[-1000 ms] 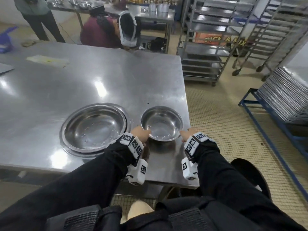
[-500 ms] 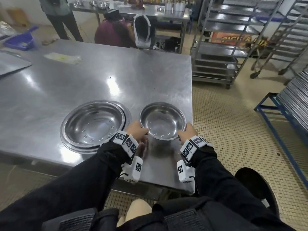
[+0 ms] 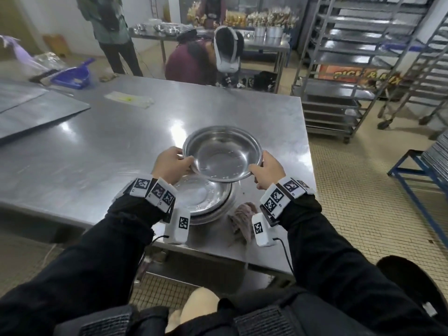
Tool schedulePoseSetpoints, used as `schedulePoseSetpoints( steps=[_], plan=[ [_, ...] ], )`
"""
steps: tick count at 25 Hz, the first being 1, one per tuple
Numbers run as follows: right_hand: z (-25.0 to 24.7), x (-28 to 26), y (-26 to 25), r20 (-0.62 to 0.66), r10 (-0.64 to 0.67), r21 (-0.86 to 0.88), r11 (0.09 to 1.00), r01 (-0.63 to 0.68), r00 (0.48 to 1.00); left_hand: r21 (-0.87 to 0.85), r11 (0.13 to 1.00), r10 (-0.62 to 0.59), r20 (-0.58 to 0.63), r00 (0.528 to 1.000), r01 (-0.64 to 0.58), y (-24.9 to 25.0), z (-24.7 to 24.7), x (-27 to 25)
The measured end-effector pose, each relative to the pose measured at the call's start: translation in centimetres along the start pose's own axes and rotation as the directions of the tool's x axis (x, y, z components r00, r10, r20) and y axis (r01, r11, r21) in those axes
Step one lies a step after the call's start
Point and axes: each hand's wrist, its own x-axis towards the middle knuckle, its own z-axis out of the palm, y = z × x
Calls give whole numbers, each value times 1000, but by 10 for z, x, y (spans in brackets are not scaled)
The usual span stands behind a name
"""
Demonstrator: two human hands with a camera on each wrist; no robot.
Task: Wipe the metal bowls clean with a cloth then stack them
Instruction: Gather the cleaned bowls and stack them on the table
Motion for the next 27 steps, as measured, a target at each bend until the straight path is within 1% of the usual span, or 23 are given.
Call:
schedulePoseSetpoints(
  steps=[1, 4, 7, 10, 12, 14, 16, 17, 18, 19, 20, 22, 23, 25, 27],
  plan=[
    [15, -1, -7, 11, -5, -13, 1000, 6, 1000, 28, 1000, 8, -11, 1000, -8, -8, -13, 1],
    [58, -4, -17, 53, 20, -85, 996, -16, 998, 205, 978, 47, -21, 999, -41, -37, -42, 4],
    [94, -6, -13, 86, 47, -204, 979, -29, 995, 299, 954, 13, 36, 999, -23, -69, -53, 8],
    [106, -15, -8, 71, 48, -278, 960, -27, 996, 381, 924, -19, 134, 991, -34, -88, -50, 5],
    [107, -22, -4, 68, 32, -341, 940, -7, 997, 430, 900, -13, 194, 981, -73, -97, -46, 1],
    [107, -26, -2, 66, 74, -480, 877, -34, 995, 442, 894, -20, 212, 977, -77, -106, -43, 1],
    [107, -27, 1, 21, 140, -586, 804, -101, 990, 417, 909, -67, 190, 980, -18, -114, -41, 3],
    [106, -27, 2, -24, 181, -596, 787, -160, 983, 396, 917, -120, 161, 980, 47, -118, -39, 7],
    [104, -27, 2, -66, 243, -577, 782, -236, 968, 372, 921, -178, 136, 975, 116, -120, -37, 11],
    [101, -25, 2, -74, 310, -552, 779, -298, 948, 351, 919, -238, 136, 962, 178, -121, -36, 13],
    [99, -24, 0, -46, 368, -528, 780, -336, 928, 315, 922, -285, 154, 946, 226, -120, -35, 13],
    [96, -20, -3, 44, 441, -490, 792, -365, 896, 205, 936, -325, 197, 925, 286, -118, -33, 13],
    [95, -19, -5, 59, 451, -485, 793, -370, 891, 148, 938, -339, 202, 919, 313, -117, -31, 12],
    [94, -13, -2, 65, 445, -480, 799, -363, 893, 34, 927, -371, 197, 907, 372, -115, -28, 6],
    [91, -18, -4, 74, 440, -482, 801, -354, 895, -35, 915, -389, 190, 901, 402, -117, -24, -2]
  ],
)
